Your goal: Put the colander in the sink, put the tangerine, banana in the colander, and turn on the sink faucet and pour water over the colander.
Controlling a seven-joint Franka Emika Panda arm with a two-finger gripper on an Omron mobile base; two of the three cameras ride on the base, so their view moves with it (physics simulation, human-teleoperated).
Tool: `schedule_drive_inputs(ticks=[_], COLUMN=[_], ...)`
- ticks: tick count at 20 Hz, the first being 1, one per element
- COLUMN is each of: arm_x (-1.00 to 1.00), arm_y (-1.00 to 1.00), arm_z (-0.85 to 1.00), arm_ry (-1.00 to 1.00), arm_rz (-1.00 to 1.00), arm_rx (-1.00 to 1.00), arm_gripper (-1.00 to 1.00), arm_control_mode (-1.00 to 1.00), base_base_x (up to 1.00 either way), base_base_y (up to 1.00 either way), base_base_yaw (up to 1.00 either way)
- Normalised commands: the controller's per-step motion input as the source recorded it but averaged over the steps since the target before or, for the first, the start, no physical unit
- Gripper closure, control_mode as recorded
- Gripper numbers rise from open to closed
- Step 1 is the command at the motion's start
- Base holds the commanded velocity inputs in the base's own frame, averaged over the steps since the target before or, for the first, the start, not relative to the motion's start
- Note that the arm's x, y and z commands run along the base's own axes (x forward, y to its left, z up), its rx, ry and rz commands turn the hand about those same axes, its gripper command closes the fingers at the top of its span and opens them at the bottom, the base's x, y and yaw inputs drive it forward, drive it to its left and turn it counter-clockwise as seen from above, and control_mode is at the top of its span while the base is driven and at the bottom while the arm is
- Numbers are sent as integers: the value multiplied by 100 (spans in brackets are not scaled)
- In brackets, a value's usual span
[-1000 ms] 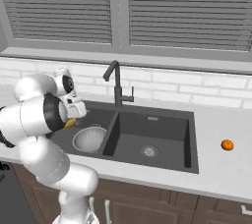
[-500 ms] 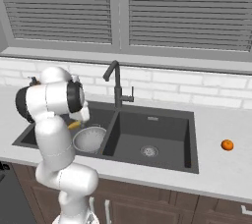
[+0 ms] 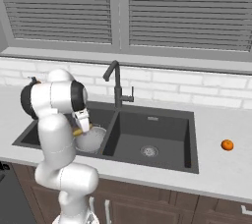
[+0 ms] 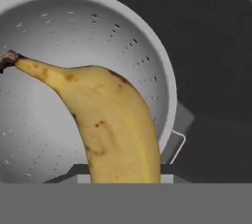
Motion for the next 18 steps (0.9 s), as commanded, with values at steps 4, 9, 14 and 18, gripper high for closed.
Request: schedule_drive_inputs(ticks=[4, 9, 14, 18], arm_x=[30, 21, 24, 22], arm_y=[-20, -8, 0, 0], arm_z=[-53, -46, -32, -19], arm_ry=[-1, -8, -17, -18], arm_rz=[-8, -3, 0, 0], arm_rx=[0, 0, 0, 0], arm_gripper=[100, 100, 100, 100], arm_control_mode=[-100, -100, -100, -100], base_base_x=[0, 0, 0, 0], base_base_y=[0, 0, 0, 0], base_base_yaw=[0, 0, 0, 0])
